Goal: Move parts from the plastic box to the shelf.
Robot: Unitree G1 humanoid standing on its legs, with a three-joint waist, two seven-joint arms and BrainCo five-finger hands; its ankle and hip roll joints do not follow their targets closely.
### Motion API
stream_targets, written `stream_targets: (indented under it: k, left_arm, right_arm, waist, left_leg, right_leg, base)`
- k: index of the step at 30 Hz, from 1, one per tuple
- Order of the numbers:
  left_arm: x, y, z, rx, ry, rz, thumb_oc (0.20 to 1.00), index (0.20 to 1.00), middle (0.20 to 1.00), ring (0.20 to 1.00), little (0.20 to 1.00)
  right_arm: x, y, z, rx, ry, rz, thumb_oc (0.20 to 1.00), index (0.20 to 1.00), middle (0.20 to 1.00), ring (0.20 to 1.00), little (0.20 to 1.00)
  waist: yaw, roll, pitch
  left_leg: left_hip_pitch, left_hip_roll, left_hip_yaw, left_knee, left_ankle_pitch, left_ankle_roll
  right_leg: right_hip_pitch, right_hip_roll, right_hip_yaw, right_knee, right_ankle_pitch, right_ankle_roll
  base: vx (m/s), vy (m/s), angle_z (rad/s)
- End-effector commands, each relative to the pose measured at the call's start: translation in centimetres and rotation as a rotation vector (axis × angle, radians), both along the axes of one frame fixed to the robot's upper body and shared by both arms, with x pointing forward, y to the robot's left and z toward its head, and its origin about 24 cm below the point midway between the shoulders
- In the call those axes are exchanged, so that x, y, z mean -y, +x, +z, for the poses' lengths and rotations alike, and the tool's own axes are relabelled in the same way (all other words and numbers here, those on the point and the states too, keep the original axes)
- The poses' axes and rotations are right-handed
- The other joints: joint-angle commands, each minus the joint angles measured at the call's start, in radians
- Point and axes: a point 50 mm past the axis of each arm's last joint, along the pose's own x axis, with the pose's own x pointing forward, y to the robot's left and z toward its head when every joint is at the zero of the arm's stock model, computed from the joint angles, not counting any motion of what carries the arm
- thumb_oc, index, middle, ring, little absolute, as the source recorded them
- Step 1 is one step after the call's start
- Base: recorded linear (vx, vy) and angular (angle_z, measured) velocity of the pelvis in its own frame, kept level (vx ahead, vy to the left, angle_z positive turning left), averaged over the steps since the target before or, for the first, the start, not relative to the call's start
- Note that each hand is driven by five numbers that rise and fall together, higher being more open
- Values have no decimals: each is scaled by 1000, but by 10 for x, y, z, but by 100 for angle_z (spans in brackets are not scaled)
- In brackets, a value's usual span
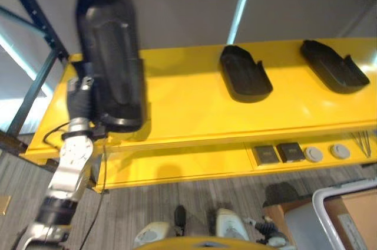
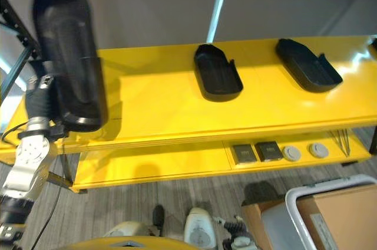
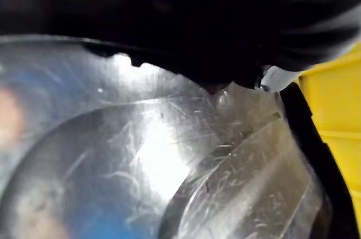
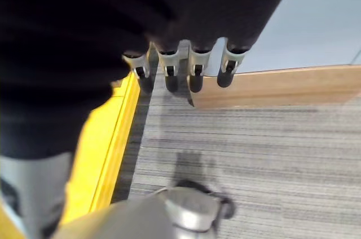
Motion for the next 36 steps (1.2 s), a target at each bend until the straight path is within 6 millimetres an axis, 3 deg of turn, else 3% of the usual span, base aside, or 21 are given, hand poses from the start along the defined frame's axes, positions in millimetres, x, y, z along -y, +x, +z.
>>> stream_targets:
  k: [1,5,12,16,18,21,22,24,28,36]
  left_arm:
    - [-11,-21,21,144,-3,63,200,200,200,200,200]
    - [-4,-22,17,111,-30,47,200,200,200,200,200]
    - [-10,-26,10,67,-32,71,200,200,200,200,200]
    - [-10,-24,6,43,-41,40,200,200,200,200,200]
    - [-5,-19,6,43,-46,14,200,200,200,200,200]
    - [-1,-15,8,63,-41,7,200,200,200,200,200]
    - [-1,-15,10,77,-45,13,200,200,200,200,200]
    - [-2,-14,11,81,-48,15,200,200,200,200,200]
    - [3,-5,12,55,-10,5,200,200,200,200,200]
    - [-4,-5,5,-12,-29,13,200,200,200,200,200]
  right_arm:
    - [6,-2,2,1,-24,24,1000,1000,1000,1000,1000]
    - [13,0,4,5,-39,6,1000,1000,1000,1000,1000]
    - [22,1,7,-5,-47,3,1000,1000,1000,1000,1000]
    - [20,-5,6,-14,-49,-26,1000,1000,1000,1000,1000]
    - [24,-5,7,-7,-57,-59,1000,1000,1000,1000,1000]
    - [31,-5,9,-6,-66,-62,1000,1000,1000,1000,1000]
    - [35,-7,10,-3,-74,-59,1000,1000,1000,1000,1000]
    - [38,-8,11,3,-82,-71,1000,1000,1000,1000,1000]
    - [37,-11,10,9,-64,-129,1000,1000,1000,1000,1000]
    - [14,-14,4,32,-28,-76,1000,1000,1000,1000,1000]
  waist:
    - [11,-9,-13]
    - [26,-30,-44]
    - [31,-53,-75]
    - [19,-59,-60]
    - [7,-56,-45]
    - [-8,-41,-43]
    - [-14,-28,-40]
    - [-20,-19,-36]
    - [-52,15,-36]
    - [-60,17,-46]
  left_leg:
    - [36,22,-89,-22,-29,20]
    - [18,36,-83,-22,-18,-2]
    - [5,73,-32,-7,-18,-28]
    - [-55,84,22,124,-52,-46]
    - [-92,137,46,150,-33,-69]
    - [-83,216,43,92,22,-99]
    - [-77,268,23,52,70,-118]
    - [-79,290,23,51,90,-126]
    - [-4,283,61,17,41,-125]
    - [32,233,73,-22,7,-102]
  right_leg:
    - [123,2,-20,-114,205,4]
    - [211,24,-28,-230,174,-17]
    - [276,46,-22,-303,159,-39]
    - [282,35,-38,-296,154,-51]
    - [278,24,-47,-287,152,-55]
    - [279,18,-45,-289,144,-56]
    - [292,10,-29,-291,133,-56]
    - [297,2,-27,-284,124,-56]
    - [278,-65,-35,-237,120,-30]
    - [289,-101,-24,-269,148,5]
  base:
    - [103,-231,63]
    - [87,-151,26]
    - [86,-144,4]
    - [-9,-45,4]
    - [-56,77,19]
    - [11,197,24]
    - [60,254,18]
    - [68,266,-10]
    - [83,270,-17]
    - [43,108,-12]
